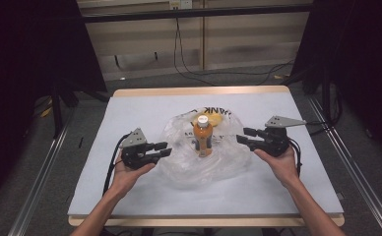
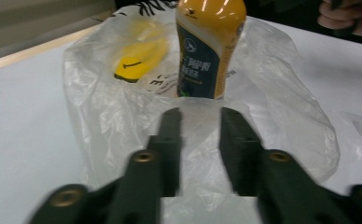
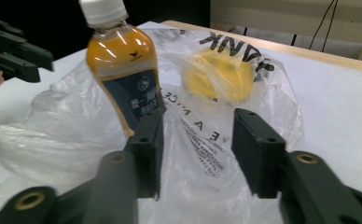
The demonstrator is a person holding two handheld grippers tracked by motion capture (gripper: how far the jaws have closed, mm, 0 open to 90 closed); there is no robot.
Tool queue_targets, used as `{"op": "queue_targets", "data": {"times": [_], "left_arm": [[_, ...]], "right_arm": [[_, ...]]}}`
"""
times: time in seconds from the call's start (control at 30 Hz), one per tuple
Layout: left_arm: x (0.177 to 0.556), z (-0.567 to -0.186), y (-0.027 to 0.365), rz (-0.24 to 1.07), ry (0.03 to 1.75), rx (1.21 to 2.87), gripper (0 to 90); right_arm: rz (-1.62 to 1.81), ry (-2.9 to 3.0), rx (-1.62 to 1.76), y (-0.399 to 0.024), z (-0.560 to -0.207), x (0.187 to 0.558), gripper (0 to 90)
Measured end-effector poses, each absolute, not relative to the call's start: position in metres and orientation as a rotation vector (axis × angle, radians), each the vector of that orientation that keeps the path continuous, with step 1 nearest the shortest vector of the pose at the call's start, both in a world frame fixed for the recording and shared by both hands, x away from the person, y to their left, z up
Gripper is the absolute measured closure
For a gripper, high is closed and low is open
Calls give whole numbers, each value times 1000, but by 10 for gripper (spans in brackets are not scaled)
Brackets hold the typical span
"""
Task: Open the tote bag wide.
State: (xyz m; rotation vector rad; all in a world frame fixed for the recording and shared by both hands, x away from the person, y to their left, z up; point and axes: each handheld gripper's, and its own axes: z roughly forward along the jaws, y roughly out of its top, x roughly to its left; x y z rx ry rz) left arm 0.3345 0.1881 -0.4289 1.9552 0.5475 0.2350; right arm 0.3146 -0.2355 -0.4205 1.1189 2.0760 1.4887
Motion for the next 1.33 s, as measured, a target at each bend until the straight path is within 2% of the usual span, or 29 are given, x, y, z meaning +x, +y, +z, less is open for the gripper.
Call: {"op": "queue_targets", "data": {"times": [0.03, 0.1, 0.2, 0.27, 0.37, 0.47, 0.67, 0.9, 1.1, 1.33], "left_arm": [[331, -429, 189, 278, 556, 1937, 595], [328, -427, 193, 289, 574, 1922, 464], [323, -424, 197, 325, 595, 1914, 314], [321, -425, 198, 293, 596, 1916, 251], [315, -423, 198, 316, 604, 1937, 119], [307, -422, 203, 326, 609, 1922, 68], [296, -425, 222, 363, 628, 1864, 31], [279, -435, 234, 386, 676, 1789, 29], [272, -443, 248, 407, 690, 1806, 25], [276, -448, 253, 418, 727, 1797, 23]], "right_arm": [[1487, 2057, 1110, -236, -420, 311, 335], [1479, 2033, 1107, -239, -418, 303, 188], [1478, 1975, 1092, -242, -419, 290, 53], [1476, 1940, 1088, -246, -419, 283, 27], [1496, 1905, 1109, -251, -420, 273, 0], [1486, 1894, 1138, -257, -422, 263, 0], [1455, 1896, 1148, -265, -428, 244, 46], [1450, 1834, 1180, -275, -437, 220, 49], [1439, 1745, 1175, -282, -438, 200, 33], [1413, 1729, 1198, -287, -443, 200, 38]]}}
